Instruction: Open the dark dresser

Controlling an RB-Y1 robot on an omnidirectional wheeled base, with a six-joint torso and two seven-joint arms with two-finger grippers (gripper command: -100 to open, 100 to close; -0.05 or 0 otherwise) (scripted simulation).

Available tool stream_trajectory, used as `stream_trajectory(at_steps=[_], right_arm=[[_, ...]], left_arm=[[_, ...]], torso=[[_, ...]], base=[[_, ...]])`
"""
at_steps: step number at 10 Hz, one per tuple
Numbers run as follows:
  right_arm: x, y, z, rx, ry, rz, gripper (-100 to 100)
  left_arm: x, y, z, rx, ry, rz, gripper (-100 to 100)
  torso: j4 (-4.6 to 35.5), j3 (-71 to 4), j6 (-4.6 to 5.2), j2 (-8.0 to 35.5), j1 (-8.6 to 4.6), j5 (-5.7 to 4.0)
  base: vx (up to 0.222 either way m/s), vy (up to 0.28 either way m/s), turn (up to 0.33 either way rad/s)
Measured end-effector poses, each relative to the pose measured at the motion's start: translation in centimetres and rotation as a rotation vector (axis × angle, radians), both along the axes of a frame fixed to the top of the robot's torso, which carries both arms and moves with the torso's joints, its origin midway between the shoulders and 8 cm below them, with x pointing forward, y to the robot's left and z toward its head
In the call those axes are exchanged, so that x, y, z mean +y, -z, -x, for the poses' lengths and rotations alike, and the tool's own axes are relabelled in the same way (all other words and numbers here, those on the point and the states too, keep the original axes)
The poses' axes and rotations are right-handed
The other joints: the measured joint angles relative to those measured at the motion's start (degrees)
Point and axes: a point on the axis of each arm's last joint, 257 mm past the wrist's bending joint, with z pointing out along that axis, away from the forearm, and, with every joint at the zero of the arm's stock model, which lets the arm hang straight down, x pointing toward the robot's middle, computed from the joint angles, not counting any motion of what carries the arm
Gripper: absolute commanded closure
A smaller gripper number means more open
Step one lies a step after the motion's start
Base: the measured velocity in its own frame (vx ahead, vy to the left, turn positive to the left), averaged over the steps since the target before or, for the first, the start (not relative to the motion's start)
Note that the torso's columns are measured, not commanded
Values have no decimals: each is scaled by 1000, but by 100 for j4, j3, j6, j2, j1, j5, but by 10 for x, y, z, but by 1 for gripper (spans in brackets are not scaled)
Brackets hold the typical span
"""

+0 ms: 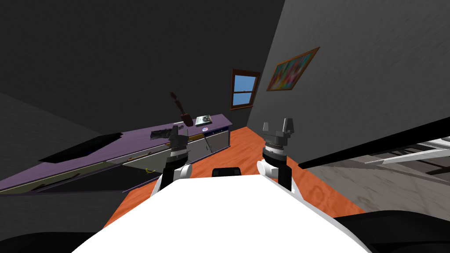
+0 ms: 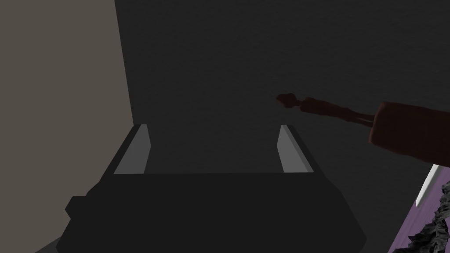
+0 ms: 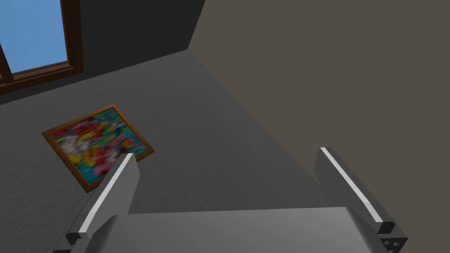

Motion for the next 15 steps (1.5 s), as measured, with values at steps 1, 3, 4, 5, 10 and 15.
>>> stream_trajectory(at_steps=[1,3,4,5,10,15], right_arm=[[0,0,0,0,0,0,0],[0,0,0,0,0,0,0],[0,0,0,0,0,0,0],[0,0,0,0,0,0,0],[0,0,0,0,0,0,0],[0,0,0,0,0,0,0]], left_arm=[[0,0,0,0,0,0,0],[0,0,0,0,0,0,0],[0,0,0,0,0,0,0],[0,0,0,0,0,0,0],[0,0,0,0,0,0,-100],[-7,16,-10,23,55,-108,-100]], torso=[[235,-467,0,232,0,0],[1006,-2014,0,1003,0,0],[1424,-2850,0,1422,0,0],[1846,-3692,0,1845,0,0],[3960,-7919,0,3962,0,0],[4226,-8461,0,4222,-4,-1]], base=[[0,0,0],[0,0,0],[0,0,0],[0,0,0],[3,-2,2],[45,-35,14]])
